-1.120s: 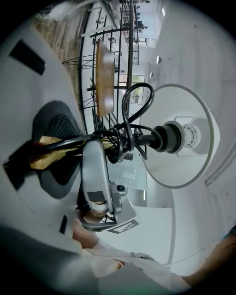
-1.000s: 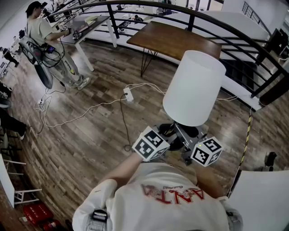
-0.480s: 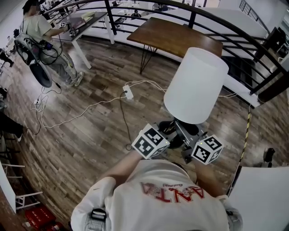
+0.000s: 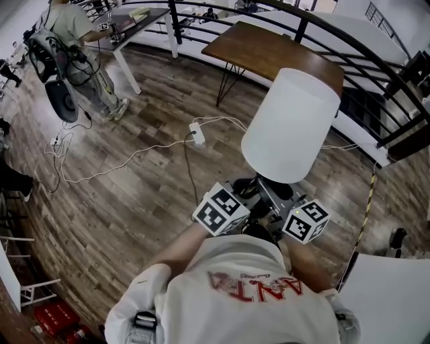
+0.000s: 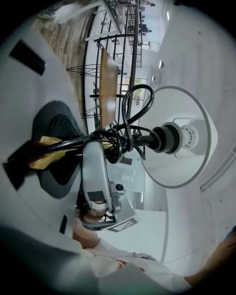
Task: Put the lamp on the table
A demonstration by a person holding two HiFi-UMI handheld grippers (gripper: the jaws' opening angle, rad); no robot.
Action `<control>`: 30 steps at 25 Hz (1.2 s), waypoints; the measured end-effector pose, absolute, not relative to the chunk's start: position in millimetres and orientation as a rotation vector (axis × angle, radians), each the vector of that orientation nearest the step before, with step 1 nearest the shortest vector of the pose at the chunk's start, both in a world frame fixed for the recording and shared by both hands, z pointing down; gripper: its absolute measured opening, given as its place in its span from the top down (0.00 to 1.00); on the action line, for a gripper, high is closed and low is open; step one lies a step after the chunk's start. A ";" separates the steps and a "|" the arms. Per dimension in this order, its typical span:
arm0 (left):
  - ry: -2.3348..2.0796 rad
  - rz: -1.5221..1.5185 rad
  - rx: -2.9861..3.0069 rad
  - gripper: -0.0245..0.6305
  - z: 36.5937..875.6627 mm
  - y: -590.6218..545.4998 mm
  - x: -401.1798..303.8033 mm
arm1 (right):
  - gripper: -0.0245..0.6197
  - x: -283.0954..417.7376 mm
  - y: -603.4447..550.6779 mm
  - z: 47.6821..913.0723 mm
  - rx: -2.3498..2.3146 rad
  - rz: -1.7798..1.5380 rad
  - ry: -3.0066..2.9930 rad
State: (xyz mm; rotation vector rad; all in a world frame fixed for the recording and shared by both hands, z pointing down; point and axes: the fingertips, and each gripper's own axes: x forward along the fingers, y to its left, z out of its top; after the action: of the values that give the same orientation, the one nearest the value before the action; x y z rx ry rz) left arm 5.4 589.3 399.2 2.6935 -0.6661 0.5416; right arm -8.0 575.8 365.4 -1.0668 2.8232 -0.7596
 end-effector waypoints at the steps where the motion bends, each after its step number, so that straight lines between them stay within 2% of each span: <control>1: -0.673 0.539 2.688 0.80 400.6 585.0 2.8 | 0.83 -10.7 571.5 366.8 -1.060 -0.766 2.827; 13: -0.809 0.540 2.625 0.80 408.1 491.7 -12.3 | 0.83 -25.5 479.0 374.9 -0.921 -0.803 2.871; 30: -0.942 0.510 2.578 0.80 401.7 304.4 40.6 | 0.83 26.1 293.4 368.2 -0.784 -0.794 2.942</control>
State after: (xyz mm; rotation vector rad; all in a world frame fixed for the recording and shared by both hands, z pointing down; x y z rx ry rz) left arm 40.6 304.4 401.7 2.5784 -0.9417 0.5096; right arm 26.1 293.4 368.2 -0.7844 2.9415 -0.7940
